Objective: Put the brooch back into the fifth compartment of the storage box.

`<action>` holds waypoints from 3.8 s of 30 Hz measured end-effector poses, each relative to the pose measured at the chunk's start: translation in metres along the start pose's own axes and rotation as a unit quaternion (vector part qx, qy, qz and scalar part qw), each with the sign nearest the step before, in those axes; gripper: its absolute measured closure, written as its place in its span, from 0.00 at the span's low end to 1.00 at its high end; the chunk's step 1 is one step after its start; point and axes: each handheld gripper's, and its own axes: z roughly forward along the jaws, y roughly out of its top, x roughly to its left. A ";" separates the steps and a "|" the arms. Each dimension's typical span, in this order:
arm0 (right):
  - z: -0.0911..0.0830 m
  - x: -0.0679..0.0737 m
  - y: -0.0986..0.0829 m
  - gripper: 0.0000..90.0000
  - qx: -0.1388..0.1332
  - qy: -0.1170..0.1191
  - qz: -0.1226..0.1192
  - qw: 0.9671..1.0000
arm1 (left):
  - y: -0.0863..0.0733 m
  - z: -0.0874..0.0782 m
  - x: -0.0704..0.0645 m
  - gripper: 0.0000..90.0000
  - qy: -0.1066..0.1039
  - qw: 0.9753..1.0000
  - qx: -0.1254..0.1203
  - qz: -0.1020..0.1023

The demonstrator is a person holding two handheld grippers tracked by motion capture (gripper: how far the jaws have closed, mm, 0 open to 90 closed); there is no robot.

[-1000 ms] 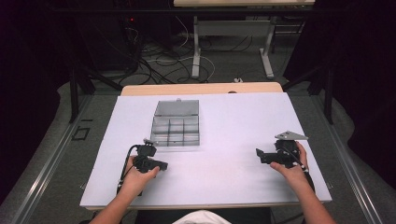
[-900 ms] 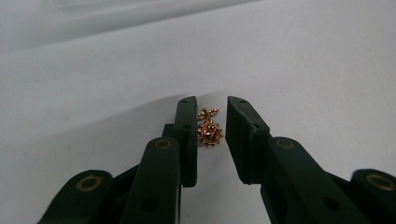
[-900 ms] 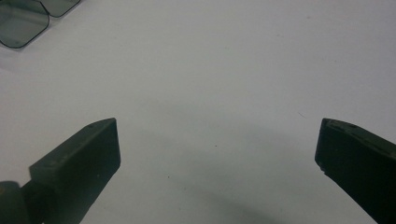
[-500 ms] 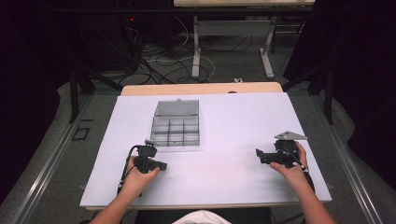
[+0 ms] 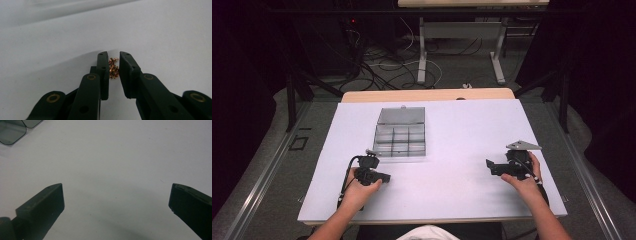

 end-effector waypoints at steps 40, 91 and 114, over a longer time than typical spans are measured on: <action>0.000 0.001 0.000 0.00 0.000 0.002 0.003 1.000 | 0.011 -0.027 0.007 0.88 -0.002 0.999 -0.033 -0.004; 0.000 0.001 0.000 0.00 -0.001 0.003 0.002 1.000 | 0.065 -0.066 -0.008 0.88 0.007 0.998 -0.064 0.018; 0.000 0.001 0.000 0.00 0.000 0.003 0.003 1.000 | 0.095 -0.048 -0.024 0.88 0.002 0.998 -0.066 0.023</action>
